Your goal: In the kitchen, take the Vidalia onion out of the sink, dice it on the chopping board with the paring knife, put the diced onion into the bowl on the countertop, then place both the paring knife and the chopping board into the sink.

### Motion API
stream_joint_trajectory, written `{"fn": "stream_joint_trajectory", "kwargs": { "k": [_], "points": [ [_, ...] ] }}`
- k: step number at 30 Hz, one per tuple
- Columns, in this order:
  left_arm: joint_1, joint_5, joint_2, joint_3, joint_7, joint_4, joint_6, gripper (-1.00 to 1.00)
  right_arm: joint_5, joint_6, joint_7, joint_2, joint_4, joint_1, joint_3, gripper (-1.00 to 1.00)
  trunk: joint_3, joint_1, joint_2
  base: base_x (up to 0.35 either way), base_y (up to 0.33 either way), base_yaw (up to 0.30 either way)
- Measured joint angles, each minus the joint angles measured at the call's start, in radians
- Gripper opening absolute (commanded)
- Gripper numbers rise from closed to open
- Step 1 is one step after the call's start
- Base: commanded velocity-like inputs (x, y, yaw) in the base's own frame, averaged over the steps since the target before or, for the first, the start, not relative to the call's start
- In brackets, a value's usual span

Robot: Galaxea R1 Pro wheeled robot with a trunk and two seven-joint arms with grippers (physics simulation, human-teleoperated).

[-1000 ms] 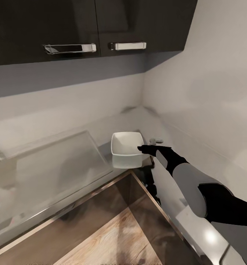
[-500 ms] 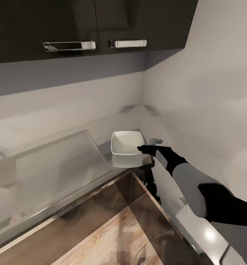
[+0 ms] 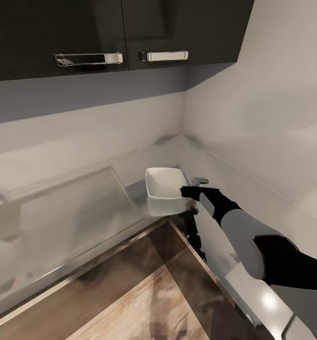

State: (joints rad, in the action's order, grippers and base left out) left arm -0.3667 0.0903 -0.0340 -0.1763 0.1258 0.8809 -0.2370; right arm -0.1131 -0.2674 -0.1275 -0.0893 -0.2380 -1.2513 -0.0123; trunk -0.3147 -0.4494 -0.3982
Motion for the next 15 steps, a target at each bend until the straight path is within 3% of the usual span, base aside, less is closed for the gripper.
{"fn": "stream_joint_trajectory", "kwargs": {
  "k": [15],
  "points": [
    [0.000, 0.000, 0.000, 0.000, 0.000, 0.000, 0.000, 1.00, -0.002, -0.001, 0.002, 0.000, 0.000, 0.000, 0.001, -1.00, 0.005, 0.000, 0.000, 0.000, 0.000, 0.000]
  ]
}}
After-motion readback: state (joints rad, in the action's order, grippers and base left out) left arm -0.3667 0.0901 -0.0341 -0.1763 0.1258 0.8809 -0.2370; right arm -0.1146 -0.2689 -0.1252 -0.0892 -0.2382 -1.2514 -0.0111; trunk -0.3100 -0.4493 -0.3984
